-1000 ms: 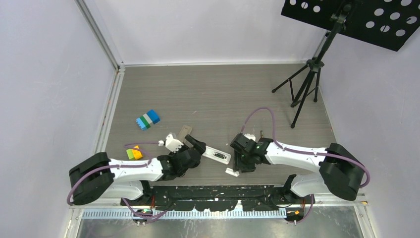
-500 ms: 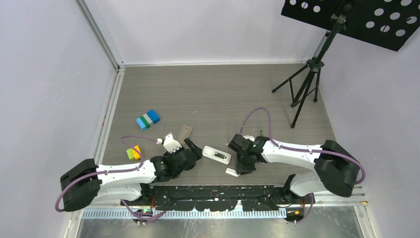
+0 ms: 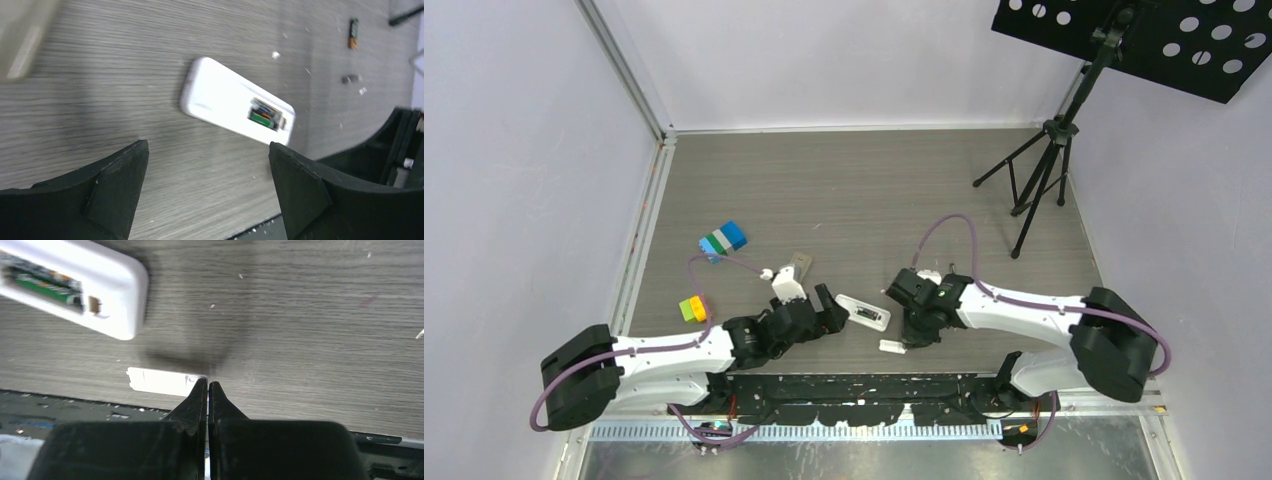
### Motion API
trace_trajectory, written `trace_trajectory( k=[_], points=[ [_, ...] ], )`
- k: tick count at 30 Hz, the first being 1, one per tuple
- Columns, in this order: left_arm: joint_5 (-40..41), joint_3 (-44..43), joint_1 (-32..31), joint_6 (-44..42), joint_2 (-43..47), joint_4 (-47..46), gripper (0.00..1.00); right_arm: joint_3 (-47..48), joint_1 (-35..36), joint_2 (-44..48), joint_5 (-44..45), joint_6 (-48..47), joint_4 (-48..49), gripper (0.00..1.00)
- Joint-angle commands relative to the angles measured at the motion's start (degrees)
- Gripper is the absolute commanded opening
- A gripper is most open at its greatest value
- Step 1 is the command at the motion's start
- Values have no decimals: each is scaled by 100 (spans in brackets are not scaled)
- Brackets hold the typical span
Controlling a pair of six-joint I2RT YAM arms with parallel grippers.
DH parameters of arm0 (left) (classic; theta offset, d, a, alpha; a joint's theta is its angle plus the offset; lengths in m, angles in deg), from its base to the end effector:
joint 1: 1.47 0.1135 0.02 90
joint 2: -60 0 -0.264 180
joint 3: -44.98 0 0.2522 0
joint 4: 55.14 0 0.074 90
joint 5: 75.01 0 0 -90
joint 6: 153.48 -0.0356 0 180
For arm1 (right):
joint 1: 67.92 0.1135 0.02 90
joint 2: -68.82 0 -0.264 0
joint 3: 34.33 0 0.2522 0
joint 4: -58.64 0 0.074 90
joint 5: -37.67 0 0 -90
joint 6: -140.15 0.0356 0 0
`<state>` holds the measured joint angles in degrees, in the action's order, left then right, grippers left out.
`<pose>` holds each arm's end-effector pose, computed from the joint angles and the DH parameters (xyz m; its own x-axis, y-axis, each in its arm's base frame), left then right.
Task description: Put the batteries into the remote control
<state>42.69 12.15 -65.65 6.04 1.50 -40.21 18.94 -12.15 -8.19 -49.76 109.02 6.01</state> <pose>0.0974 -0.1634 0.1607 -0.7018 -0.4539 -0.5490 -0.0405 0.7949 -0.6054 0.1236 0.1788 0.1627 -0.9845 0.0731 -0.1591 0.0440 0.9828 0.1792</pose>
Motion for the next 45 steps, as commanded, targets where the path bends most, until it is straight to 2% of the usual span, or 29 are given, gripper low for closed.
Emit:
trace_trajectory(
  k=[1,8,18,25,30,34,36,40,43,45],
  points=[
    [-1024,-40,-24,-1148,-152,-1406,92,104,22,784,378,158,272,0],
    [-1929,-352,-9,-1434,-301,-1694,92,187,22,1719,426,-321,671,0],
    [-3064,-376,464,-1103,-394,-2412,92,359,22,1830,358,-619,689,0],
    [-3042,-175,593,-956,-377,-2640,87,468,13,1747,838,-377,404,0],
    [-2585,-121,600,-1086,-67,-2080,75,384,-10,1833,1204,52,376,0],
    [-2616,-84,634,-1096,67,-2036,68,422,-16,1772,1277,113,338,0],
    [-2661,-119,643,-1106,64,-2084,69,434,-21,1715,1246,60,372,0],
    [-2744,-330,660,-1154,-130,-2036,80,453,-21,1646,970,-168,685,1],
    [-3081,-510,688,-1200,-438,-2174,80,459,-16,1690,775,-329,894,0],
    [-3212,-613,700,-1210,-621,-2270,75,485,-15,1723,713,-446,931,0]
  ],
)
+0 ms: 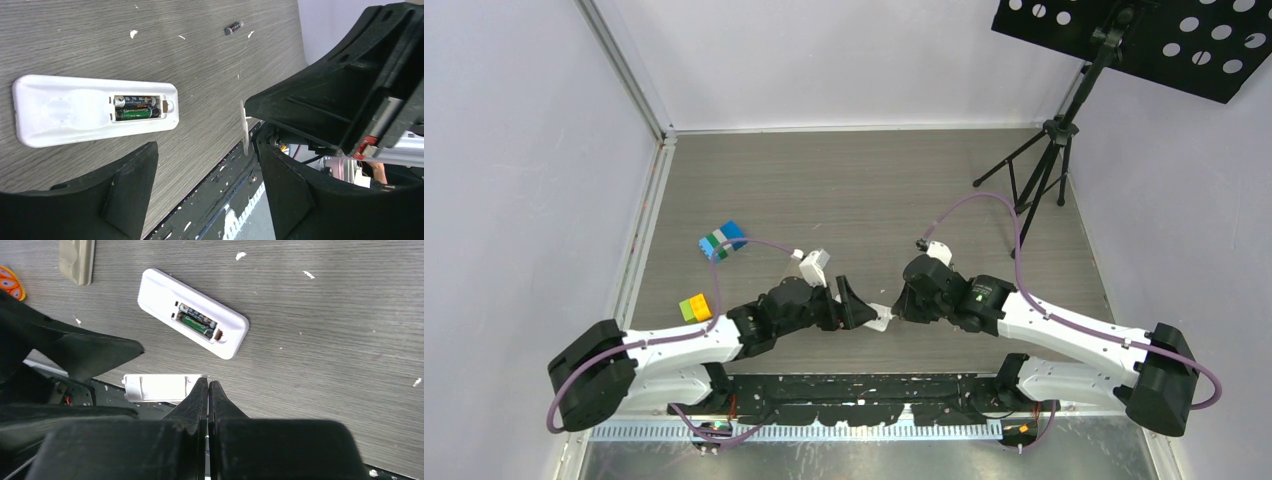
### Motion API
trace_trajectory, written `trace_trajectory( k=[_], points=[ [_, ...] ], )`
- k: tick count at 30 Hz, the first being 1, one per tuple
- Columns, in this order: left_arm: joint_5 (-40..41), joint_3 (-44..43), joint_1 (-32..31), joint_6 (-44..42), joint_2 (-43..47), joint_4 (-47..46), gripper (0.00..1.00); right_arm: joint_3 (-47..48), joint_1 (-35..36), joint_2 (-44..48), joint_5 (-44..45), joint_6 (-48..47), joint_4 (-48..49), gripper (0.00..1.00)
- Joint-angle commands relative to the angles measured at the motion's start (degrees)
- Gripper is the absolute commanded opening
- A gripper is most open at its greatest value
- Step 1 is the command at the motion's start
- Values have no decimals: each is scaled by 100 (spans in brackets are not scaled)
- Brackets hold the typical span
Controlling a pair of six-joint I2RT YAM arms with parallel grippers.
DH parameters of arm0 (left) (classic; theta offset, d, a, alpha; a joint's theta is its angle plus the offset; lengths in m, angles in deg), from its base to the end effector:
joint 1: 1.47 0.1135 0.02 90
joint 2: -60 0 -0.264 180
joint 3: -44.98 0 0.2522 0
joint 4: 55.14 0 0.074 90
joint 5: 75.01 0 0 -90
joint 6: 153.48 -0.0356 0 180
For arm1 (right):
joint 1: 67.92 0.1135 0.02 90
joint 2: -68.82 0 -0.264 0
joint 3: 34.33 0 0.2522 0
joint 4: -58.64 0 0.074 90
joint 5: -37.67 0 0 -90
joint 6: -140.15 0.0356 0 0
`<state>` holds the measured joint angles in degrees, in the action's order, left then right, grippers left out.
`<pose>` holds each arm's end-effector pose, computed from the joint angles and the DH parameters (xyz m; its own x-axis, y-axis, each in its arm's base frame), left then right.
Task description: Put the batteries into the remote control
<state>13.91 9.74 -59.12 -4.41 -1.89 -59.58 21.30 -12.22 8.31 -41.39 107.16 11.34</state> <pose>0.1185 -0.1883 0.1918 -0.8365 -0.2821 -0.4697 0.2654 0.5413 -0.7978 0.1229 0.1681 0.2358 -0.8677 0.1894 -0.4596 -0.0325 0.9010 0.4327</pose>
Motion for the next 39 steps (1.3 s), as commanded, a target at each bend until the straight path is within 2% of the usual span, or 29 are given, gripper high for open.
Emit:
trace_trajectory(
  k=[1,6,9,13,15,16,18,19,21,24,25,28,35,39],
  points=[
    [-395,-409,62,-167,-364,-405,73,266,-7,95,-163,-315,419,0],
    [-646,-512,188,-167,-605,-679,52,314,-13,75,-208,-451,409,0],
    [-839,-552,319,-204,-668,-719,36,298,-14,82,-202,-446,414,0],
    [-1203,-651,444,-354,-807,-812,1,328,-15,146,-213,-448,431,0],
    [-1415,-737,509,-545,-849,-814,0,386,-16,183,-187,-387,347,3],
    [-1524,-796,535,-729,-852,-812,0,453,-25,200,-173,-333,208,17],
    [-1700,-975,561,-1306,-784,-607,0,649,-65,277,-110,-127,-133,50],
    [-1746,-1084,562,-1734,-724,-385,0,773,-101,382,-61,35,-337,60],
    [-1627,-1247,562,-2567,-591,5,0,1015,-226,572,-38,376,-673,70],
    [-1208,-1493,562,-3688,-409,416,0,1349,-571,775,-161,1085,-1050,72],
    [-1200,-1549,562,-4296,-375,328,0,1418,-690,810,-213,1330,-1138,72],
    [-1323,-1567,562,-5380,-249,-156,0,1476,-918,873,-316,2161,-1125,70],
    [-2389,-1409,553,-7958,51,-1072,0,1310,-956,1005,41,3689,-340,67],
    [-2565,-1435,535,-8834,152,-1194,0,1323,-978,850,121,4114,-2,66]
  ],
)
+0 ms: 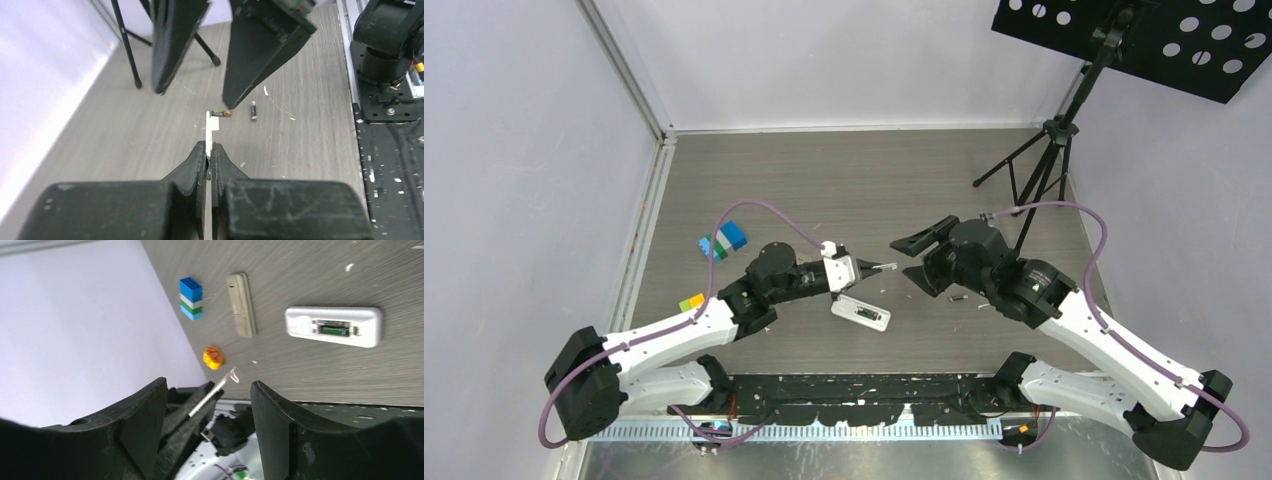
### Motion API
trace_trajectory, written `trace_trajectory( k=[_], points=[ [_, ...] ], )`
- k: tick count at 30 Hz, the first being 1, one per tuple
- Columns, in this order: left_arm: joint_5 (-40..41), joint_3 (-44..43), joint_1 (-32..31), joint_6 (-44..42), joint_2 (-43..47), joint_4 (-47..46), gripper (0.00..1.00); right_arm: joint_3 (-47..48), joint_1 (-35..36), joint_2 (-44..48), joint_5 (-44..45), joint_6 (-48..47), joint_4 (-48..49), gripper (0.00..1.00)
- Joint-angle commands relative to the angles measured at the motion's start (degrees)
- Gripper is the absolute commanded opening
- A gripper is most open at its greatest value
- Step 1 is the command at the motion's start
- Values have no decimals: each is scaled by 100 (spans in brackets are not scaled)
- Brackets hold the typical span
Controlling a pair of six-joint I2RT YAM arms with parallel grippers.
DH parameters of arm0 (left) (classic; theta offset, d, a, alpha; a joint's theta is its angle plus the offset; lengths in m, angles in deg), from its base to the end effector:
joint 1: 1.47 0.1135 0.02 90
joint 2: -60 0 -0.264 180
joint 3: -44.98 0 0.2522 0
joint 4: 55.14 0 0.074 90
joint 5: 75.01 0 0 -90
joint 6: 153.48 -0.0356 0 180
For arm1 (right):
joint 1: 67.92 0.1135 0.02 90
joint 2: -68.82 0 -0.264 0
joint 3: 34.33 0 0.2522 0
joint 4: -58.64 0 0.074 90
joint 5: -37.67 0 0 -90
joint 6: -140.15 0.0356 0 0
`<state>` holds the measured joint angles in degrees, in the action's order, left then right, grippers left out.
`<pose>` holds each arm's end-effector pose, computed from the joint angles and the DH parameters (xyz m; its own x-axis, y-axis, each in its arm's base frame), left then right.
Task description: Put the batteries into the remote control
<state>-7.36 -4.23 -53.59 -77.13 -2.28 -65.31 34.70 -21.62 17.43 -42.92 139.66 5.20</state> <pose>0.1426 -0.2054 0.2848 0.1971 0.1021 -0.9751 0.9433 0.2511 0.2170 0.1314 0.1291 0.3324 -0.6251 0.7738 -0.1026 0.3988 0.4295 0.8102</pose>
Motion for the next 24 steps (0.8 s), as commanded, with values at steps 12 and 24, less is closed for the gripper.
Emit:
trace_trajectory(
  k=[12,24],
  points=[
    [-30,-44,-187,-2289,118,-1053,0,-302,-47,-278,-258,1460,1285,41],
    [1176,187,-299,-475,584,-1032,69,-521,-169,-22,320,1231,1491,0]
  ],
)
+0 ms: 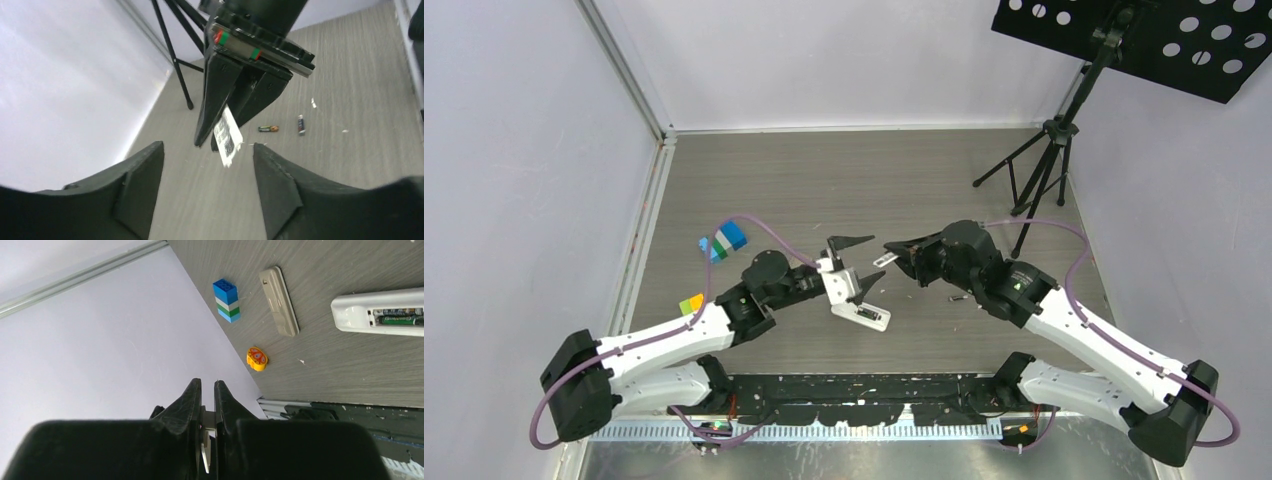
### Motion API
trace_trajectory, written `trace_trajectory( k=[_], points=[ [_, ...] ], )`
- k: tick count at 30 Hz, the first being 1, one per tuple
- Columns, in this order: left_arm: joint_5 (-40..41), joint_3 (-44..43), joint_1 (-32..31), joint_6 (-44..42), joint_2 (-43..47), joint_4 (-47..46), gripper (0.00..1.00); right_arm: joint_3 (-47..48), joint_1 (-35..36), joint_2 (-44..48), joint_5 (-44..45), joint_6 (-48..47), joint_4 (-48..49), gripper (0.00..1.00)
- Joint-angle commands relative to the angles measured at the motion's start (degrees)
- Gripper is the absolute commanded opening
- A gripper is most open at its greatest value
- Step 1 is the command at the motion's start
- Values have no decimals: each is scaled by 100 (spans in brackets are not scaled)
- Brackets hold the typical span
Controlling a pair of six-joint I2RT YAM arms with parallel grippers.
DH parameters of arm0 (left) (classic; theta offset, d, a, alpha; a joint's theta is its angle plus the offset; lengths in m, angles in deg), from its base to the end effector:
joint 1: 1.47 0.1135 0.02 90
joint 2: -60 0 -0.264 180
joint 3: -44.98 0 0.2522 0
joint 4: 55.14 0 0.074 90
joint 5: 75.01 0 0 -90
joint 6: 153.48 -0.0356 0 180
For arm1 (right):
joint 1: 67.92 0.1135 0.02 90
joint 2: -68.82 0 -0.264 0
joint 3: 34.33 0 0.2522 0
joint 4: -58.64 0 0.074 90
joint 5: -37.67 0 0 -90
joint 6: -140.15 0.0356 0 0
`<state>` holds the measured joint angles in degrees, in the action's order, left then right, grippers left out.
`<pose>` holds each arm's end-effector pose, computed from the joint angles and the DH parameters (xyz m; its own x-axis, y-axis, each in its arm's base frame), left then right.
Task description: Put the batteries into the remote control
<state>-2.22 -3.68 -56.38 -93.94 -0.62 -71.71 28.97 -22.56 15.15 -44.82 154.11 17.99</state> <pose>0.1321 -0.2064 0.3000 0.5220 0.0994 -0.8471 0.7965 0.2987 0.5258 0.1480 0.1432 0.3120 -0.5209 0.8419 0.1414 0.5026 0.1686 0.8479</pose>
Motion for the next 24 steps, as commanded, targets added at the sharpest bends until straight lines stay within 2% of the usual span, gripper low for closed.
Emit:
trace_trajectory(
  k=[1,4,6,7,9,12,17,19,24],
  points=[
    [817,152,-19,1713,507,-267,74,94,-86,243,648,-366,231,0],
    [1549,-48,-19,3791,709,512,85,90,-95,355,978,-993,668,0],
    [1675,-409,-19,5401,748,1440,95,-13,-94,454,1037,-1433,1207,0],
    [1653,-514,-19,6019,716,1649,97,-81,-97,495,1031,-1763,1464,0],
    [1272,-509,-19,7310,644,1431,100,-257,-93,599,942,-2214,2037,0],
    [1058,-282,-13,8700,498,445,100,-591,-96,803,752,-2642,2898,0],
    [1243,-371,-15,9294,520,182,99,-716,-97,963,494,-3047,3235,0],
    [1312,-532,-10,9441,490,420,94,-766,-94,966,331,-3087,3403,0],
    [1287,-823,13,9883,171,740,73,-811,-90,891,60,-3119,3718,0]
  ],
)
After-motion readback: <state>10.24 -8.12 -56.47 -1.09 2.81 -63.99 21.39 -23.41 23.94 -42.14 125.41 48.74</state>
